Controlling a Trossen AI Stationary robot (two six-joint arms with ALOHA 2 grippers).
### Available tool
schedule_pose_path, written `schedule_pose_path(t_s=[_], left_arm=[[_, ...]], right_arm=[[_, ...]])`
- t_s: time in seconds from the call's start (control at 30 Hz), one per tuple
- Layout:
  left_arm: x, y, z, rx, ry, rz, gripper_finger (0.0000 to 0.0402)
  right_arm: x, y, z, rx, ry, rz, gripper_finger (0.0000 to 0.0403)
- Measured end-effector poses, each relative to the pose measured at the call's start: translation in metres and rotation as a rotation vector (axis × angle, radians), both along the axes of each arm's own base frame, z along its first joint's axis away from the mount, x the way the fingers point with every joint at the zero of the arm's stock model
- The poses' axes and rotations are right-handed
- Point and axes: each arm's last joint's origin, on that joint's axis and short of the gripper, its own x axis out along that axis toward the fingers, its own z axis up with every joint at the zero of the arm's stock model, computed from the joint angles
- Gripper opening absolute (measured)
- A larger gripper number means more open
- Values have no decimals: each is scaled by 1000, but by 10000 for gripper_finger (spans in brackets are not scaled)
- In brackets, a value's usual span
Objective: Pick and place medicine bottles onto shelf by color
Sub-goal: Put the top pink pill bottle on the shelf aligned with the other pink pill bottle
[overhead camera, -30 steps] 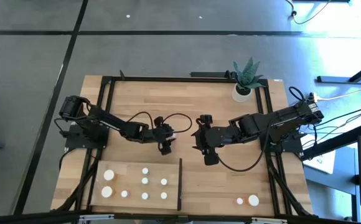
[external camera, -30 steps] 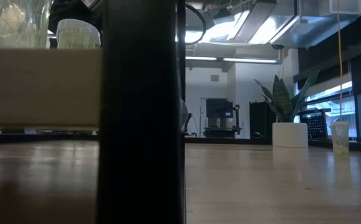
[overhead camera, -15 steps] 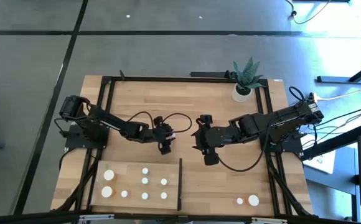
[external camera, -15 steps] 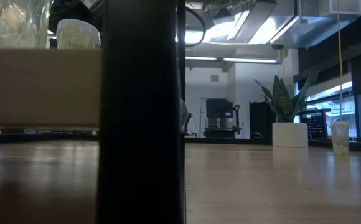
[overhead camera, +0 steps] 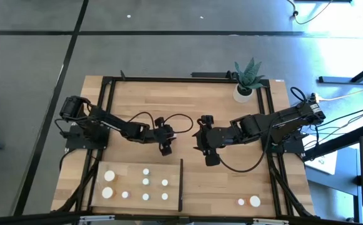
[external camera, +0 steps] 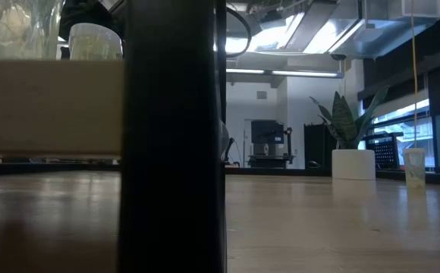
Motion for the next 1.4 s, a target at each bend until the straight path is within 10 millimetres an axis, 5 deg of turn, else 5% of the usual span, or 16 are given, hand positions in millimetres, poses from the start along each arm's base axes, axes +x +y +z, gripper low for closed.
schedule_pose_path(t_s=[0.3,0.73,1.4], left_arm=[[-10,-12,21,11,-34,-5,103],[-77,-52,80,-22,-95,27,102],[-159,-109,114,-113,-129,-414,101]], right_arm=[[0,0,0,0,0,0,214],[0,0,0,2,-3,-1,214],[1,0,1,6,-15,-1,214]])
